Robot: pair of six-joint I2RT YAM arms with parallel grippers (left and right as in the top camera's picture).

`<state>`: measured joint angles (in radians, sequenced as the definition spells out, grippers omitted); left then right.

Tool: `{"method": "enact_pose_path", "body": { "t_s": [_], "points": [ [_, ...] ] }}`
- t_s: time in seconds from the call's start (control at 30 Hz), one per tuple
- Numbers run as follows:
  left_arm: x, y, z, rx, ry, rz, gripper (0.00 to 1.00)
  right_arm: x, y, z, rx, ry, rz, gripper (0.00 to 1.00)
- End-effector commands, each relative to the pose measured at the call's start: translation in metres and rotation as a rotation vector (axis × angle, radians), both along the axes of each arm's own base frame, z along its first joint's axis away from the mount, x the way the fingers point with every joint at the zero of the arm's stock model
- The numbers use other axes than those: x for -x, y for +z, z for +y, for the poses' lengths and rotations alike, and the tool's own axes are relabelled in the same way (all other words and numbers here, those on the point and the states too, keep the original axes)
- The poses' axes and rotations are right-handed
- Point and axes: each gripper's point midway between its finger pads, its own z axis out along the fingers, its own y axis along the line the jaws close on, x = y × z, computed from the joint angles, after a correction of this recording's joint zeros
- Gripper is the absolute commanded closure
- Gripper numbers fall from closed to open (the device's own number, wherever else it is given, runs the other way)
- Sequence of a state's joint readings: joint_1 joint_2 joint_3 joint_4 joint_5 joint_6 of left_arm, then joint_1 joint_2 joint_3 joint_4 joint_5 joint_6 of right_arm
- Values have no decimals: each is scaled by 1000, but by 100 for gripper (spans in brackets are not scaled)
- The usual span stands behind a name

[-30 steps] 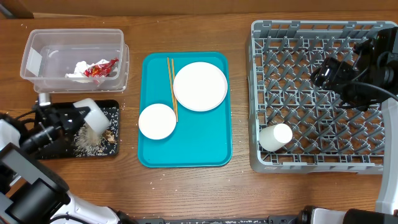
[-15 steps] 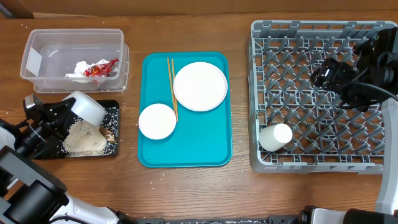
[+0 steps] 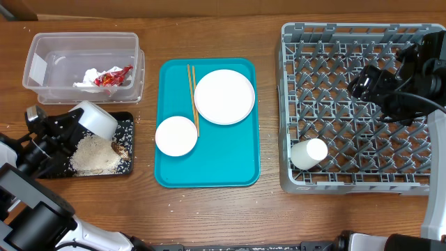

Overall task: Sort waste into correct bins and load items into the dishwasher
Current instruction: 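Tip the grey bowl over the black tray to dump the rice, then carry the emptied grey bowl back toward the teal tray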

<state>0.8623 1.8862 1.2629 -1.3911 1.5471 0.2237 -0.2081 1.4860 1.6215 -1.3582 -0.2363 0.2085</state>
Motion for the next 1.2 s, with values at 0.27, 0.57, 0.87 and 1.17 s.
{"method": "enact_pose_path", "body": {
  "t_s": [0.27, 0.57, 0.87, 1.17],
  "points": [
    [0, 81, -115, -636, -419, -171, 96, -5, 11, 0, 11, 9, -41, 0],
    [-8, 51, -271, -1200, -665, -97, 96, -5, 11, 0, 19, 26, -44, 0],
    [28, -61, -380, -1682, -933, -43, 96, -7, 12, -1, 25, 33, -54, 0],
    [39, -141, -386, -1771, -1033, 160, 96, -6, 12, -1, 28, 39, -55, 0]
  ]
}}
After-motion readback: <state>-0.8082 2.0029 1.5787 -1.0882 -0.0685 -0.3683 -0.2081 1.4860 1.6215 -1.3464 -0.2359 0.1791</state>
